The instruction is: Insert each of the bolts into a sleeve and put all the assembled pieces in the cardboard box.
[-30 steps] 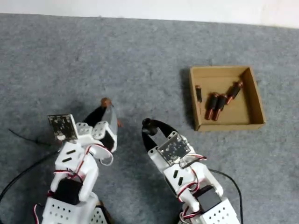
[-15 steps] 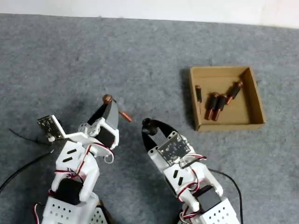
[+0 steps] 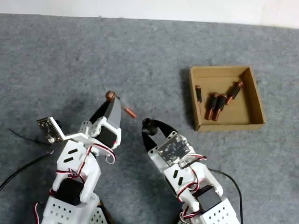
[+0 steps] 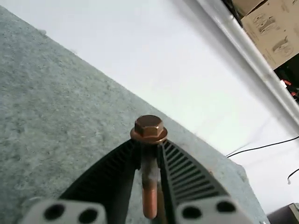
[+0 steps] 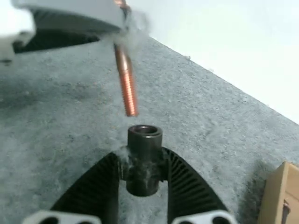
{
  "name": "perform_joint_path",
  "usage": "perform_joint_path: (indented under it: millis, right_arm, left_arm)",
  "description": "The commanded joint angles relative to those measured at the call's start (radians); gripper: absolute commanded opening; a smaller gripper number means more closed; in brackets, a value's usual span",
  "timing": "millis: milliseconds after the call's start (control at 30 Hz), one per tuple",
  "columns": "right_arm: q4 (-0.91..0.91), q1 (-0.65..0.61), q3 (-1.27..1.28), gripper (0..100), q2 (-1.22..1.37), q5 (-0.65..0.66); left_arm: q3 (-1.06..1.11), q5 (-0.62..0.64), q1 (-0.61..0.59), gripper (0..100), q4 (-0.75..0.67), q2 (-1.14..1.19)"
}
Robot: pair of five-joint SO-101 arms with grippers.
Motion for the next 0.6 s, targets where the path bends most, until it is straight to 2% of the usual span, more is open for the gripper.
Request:
perform_joint_path:
  millis: [0,133,333,567]
  right_arm:
    - [0.019,-0.012,0.124,0.5,0.004,0.052]
    - [0.021,-0.012,0.124,0.5,0.004,0.055]
    - [0.021,-0.012,0.124,0.5,0.004,0.055]
    - [0.021,-0.012,0.124,0.5,0.004,0.055]
  left_arm:
    - [-0.077,0.011,0.018,1,-0.041,-0.007]
    - [-0.079,0.012,0.031,1,-0.041,-0.007]
    - [-0.076,0.008,0.136,1,-0.041,-0.007]
    - [-0.081,0.008,0.151,1,0.0,-0.007]
